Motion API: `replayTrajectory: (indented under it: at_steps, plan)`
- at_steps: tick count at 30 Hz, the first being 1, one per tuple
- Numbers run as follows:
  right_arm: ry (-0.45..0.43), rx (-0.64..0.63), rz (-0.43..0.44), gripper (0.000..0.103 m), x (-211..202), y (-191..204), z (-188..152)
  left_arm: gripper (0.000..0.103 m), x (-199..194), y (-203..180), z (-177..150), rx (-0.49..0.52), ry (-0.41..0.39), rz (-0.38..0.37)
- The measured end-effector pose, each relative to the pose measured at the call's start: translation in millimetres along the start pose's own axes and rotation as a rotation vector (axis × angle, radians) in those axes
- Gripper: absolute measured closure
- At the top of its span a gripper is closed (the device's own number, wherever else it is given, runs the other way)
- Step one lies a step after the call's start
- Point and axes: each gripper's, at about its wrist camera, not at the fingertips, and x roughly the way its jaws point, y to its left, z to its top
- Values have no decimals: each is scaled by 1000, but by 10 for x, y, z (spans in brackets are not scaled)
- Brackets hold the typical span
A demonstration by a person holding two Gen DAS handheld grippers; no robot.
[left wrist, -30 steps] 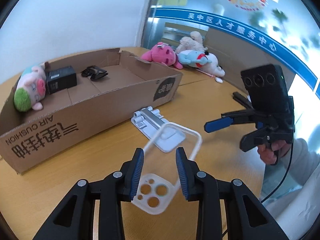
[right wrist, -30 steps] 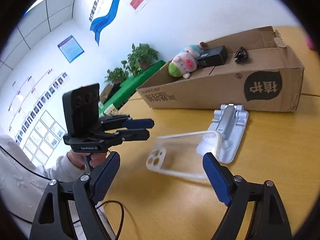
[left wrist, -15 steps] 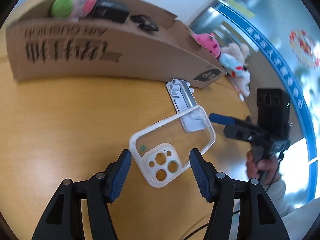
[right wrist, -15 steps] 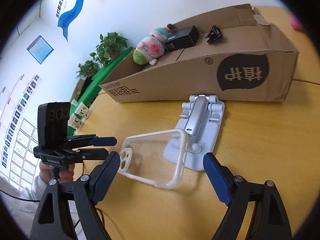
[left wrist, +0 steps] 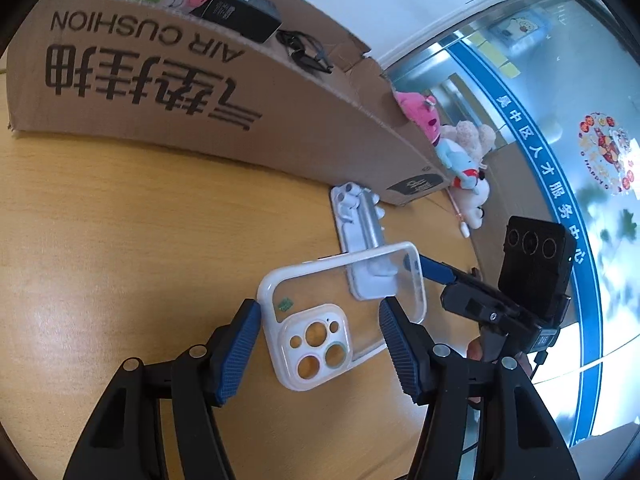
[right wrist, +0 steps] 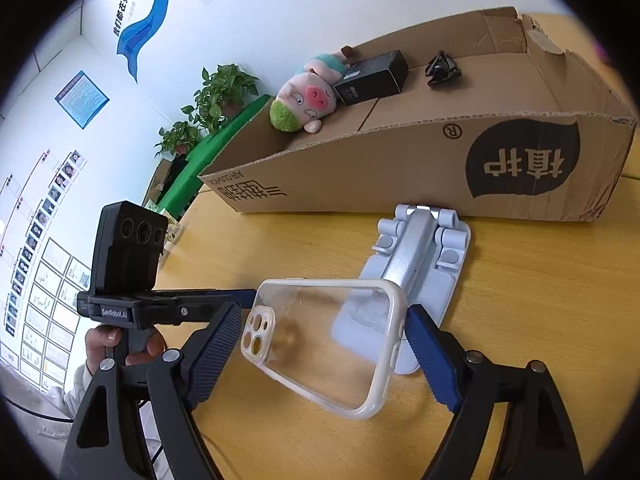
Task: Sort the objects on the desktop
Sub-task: 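Close the right gripper on the phone case rim and lift it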
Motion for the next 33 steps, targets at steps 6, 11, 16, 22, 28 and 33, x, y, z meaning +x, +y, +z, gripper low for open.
replayTrajectory:
  at_steps: [6,11,16,22,28,33]
  plan:
    - [-37,-92,-14,20,-149,195,-35,44,-225,-224,-18,148,-78,-83]
    - [-32,-189,56,20,-243,370,-182,41,-291,-340,-133,248,-80,-116]
    - [-9,-187,21,20,-325,400,-354,41,-236,-255,-245,237,-9,-71]
    - [17,-75,-154,22,-452,271,-646,42,-171,-60,-341,166,65,11]
    - [76,-51,-339,54,-332,319,-892,44,-130,-102,-457,183,113,27]
    - [96,-178,-454,72,-154,551,-945,88,-31,-159,-542,217,131,91]
